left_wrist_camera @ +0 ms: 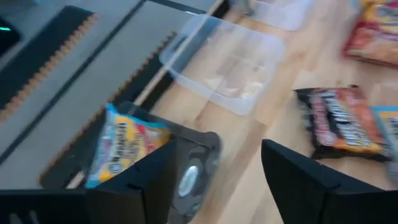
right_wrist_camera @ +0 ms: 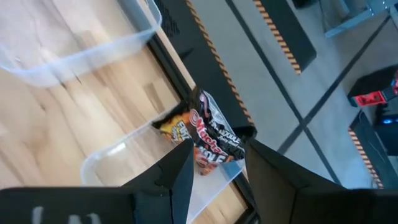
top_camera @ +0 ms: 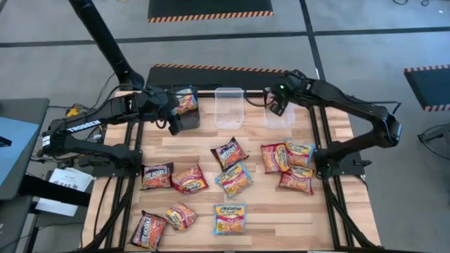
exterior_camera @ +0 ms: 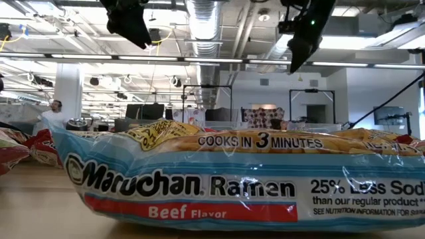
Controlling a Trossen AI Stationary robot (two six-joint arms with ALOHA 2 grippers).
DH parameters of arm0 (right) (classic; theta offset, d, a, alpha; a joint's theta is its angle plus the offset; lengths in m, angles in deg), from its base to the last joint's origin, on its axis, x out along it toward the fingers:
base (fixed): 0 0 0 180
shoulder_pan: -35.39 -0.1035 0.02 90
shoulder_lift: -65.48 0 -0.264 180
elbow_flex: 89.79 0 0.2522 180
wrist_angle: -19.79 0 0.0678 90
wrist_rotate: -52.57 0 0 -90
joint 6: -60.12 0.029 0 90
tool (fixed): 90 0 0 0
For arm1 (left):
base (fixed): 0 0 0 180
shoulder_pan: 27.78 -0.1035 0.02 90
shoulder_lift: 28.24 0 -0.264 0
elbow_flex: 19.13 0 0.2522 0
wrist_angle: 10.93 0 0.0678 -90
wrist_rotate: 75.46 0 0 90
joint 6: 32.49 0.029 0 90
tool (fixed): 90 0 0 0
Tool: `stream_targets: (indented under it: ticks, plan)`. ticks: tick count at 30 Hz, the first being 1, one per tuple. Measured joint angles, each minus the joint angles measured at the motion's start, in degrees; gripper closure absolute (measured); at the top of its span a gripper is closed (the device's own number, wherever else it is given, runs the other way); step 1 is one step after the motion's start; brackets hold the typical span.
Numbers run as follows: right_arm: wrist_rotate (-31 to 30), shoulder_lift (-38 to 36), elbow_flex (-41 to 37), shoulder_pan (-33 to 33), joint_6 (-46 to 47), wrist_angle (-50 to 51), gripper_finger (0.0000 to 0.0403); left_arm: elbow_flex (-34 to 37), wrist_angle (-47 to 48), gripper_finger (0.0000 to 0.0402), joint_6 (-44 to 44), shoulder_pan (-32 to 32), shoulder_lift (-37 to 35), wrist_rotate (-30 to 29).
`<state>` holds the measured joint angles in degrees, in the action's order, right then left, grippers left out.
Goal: Sort Maruchan noodles
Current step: Put the red noodle pack into the left transparent bin
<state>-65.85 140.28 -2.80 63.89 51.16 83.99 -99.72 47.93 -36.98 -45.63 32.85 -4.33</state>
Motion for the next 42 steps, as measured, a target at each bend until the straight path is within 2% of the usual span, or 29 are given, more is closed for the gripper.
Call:
stream_targets:
  ticks: [11,19,27,42]
  plan:
    - [0.04,-2.62,0.0,-5.5,1.08,0.11,0.0235,0.0,0.78,0.0182,-11.5,6.6,0.01,17.77]
    - [0.04,-2.43,0.0,-7.26,2.43,0.1,0.0235,0.04,1.17,0.0182,-13.98,11.79,1.42,18.6]
    - [0.07,-2.41,0.0,-8.84,3.56,0.17,0.0235,0.07,2.67,0.0182,-17.15,14.08,6.96,24.44]
    - [0.09,-2.39,0.0,-9.43,5.62,0.33,0.0235,0.0,6.37,0.0182,-18.75,20.65,18.46,26.87]
